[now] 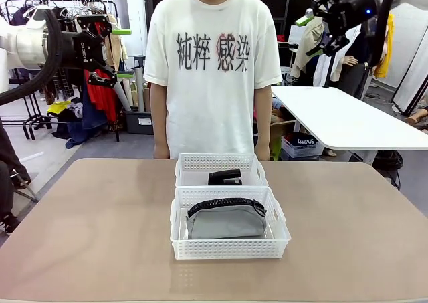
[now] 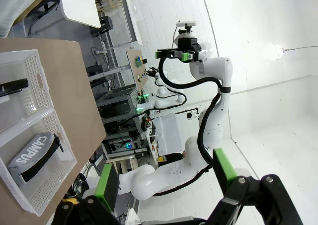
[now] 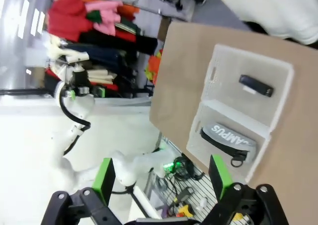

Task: Distribute items into two baskets.
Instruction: Place the picked Stapler into the Organizing basket as instructed by the person.

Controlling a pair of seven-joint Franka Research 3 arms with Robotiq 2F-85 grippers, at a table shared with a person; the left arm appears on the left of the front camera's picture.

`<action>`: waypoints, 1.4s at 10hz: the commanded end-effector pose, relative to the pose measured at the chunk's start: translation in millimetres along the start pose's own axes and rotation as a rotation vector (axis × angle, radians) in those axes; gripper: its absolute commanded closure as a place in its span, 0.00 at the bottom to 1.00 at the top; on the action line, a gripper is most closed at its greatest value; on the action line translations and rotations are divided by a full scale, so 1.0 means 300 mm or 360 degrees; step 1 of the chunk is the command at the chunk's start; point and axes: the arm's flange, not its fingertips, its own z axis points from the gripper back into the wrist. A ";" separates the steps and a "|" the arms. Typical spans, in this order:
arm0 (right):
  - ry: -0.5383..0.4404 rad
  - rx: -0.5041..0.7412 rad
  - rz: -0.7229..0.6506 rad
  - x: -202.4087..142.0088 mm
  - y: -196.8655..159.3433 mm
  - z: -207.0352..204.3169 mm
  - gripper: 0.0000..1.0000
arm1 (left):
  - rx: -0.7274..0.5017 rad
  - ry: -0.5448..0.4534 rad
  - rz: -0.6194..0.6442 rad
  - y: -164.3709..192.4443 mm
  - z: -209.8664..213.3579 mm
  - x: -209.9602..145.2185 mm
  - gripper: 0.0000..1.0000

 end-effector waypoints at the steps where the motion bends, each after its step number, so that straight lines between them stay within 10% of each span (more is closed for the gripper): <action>1: -0.0009 0.0217 -0.0073 -0.029 -0.095 -0.003 0.00 | 0.0002 -0.0009 -0.0007 -0.008 0.000 -0.003 0.00; 7: -0.0058 0.0660 -0.0277 -0.107 -0.274 0.027 0.00 | 0.0002 -0.0009 -0.0007 -0.008 0.000 -0.003 0.00; 14: -0.0051 0.0677 -0.0355 -0.183 -0.354 -0.025 0.00 | 0.0002 -0.0009 -0.0007 -0.008 0.000 -0.003 0.00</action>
